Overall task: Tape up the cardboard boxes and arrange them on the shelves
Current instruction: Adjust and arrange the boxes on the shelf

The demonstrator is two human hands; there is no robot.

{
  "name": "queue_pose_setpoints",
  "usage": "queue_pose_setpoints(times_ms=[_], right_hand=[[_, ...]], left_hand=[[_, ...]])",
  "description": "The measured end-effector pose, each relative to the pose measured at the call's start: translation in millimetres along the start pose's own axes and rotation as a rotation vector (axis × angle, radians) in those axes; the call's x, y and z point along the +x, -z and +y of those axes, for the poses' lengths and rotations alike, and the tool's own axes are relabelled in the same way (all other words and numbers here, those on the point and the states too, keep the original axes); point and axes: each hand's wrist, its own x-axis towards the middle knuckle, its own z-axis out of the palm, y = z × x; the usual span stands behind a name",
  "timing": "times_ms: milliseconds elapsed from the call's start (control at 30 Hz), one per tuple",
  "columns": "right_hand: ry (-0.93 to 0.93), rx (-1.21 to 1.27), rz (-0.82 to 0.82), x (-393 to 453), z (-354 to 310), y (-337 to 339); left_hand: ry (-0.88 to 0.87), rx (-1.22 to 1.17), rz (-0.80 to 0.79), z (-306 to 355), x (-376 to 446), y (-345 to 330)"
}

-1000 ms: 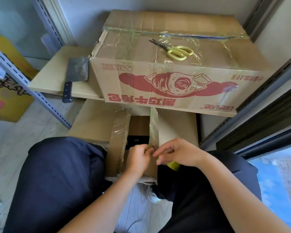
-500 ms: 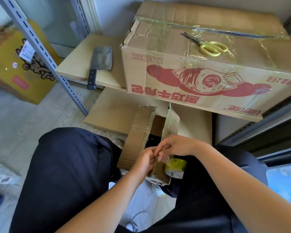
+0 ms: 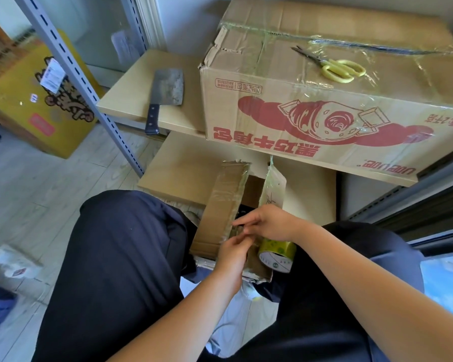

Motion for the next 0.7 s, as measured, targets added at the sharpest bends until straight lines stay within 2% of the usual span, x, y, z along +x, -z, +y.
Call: queue_pose_setpoints(times_ms=[233, 300, 367, 433, 500, 567, 700], right_hand=[[0.086, -0.321, 0.024, -11, 8, -9], [0.035, -0.460, 0.064, -19, 4, -8], [-0.107, -0.509, 0.131, -27, 0, -6], [-0.313, -0.422, 0.131, -37, 1, -2], [-0.453, -0.333, 0.046, -47, 5, -2], [-0.460, -0.269, 0.000, -53, 7, -2], [-0.398, -0.173, 0.170, -52, 7, -3]], left_hand=[[0.028, -0.108, -0.002, 11, 3, 2], [0.030, -0.108, -0.003, 11, 3, 1], [0.037, -0.126, 0.000, 9, 4, 0], [0.038, -0.131, -0.002, 9, 5, -1], [0.031, -0.127, -0.011, 10, 5, -1], [0.030, -0.149, 0.003, 10, 7, -1], [0.030, -0.207, 0.030, 11, 5, -1]])
